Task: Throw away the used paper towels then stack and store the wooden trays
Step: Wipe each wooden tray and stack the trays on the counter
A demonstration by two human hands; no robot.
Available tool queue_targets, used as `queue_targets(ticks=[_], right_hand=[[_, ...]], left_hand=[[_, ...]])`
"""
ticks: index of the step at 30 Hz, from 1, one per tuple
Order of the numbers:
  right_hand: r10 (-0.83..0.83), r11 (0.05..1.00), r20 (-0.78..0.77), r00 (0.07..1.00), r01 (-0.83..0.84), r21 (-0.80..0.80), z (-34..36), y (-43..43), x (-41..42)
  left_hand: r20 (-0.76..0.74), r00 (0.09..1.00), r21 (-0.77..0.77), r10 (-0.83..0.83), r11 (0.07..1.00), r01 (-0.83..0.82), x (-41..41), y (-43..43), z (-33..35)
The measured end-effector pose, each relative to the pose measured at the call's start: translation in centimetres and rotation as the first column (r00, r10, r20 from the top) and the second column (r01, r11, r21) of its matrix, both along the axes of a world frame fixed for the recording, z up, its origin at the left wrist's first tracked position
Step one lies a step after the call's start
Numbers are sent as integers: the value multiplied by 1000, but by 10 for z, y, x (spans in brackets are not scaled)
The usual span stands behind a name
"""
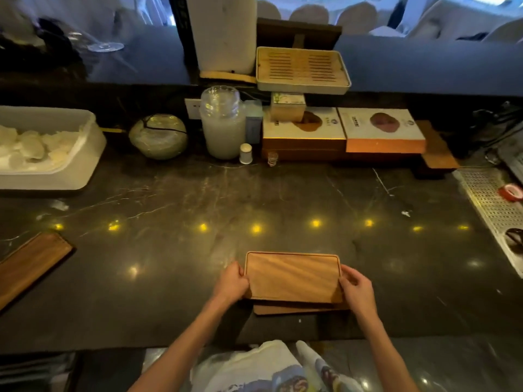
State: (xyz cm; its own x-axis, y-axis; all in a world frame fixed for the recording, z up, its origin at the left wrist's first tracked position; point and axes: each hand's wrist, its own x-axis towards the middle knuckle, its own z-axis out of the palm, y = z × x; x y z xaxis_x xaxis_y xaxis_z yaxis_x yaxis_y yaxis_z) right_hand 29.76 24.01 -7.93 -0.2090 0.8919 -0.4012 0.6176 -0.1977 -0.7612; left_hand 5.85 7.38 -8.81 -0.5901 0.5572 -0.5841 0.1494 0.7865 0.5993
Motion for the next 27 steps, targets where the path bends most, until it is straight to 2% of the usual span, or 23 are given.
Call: queue_targets(ticks=[7, 13, 17, 24, 27], right_hand=[[133, 991, 97, 986, -135, 21, -23, 20, 28], [196, 979, 112, 974, -202, 44, -28, 20, 30], [215, 976, 129, 968, -217, 5, -30, 23, 32], [213, 977, 107, 971, -213, -19, -35, 23, 37], [170, 984, 19, 985, -169, -50, -34, 21, 38]], left_hand=[[-160, 985, -76, -65, 996, 53, 49, 8, -3], [-187, 981, -59, -54, 997, 43, 57, 5, 0], [-182, 982, -70, -51, 997, 39, 61, 4, 0], [-197, 979, -125, -54, 992, 29, 66, 4, -1], [-260, 963, -141, -75, 989, 39, 72, 5, -3]])
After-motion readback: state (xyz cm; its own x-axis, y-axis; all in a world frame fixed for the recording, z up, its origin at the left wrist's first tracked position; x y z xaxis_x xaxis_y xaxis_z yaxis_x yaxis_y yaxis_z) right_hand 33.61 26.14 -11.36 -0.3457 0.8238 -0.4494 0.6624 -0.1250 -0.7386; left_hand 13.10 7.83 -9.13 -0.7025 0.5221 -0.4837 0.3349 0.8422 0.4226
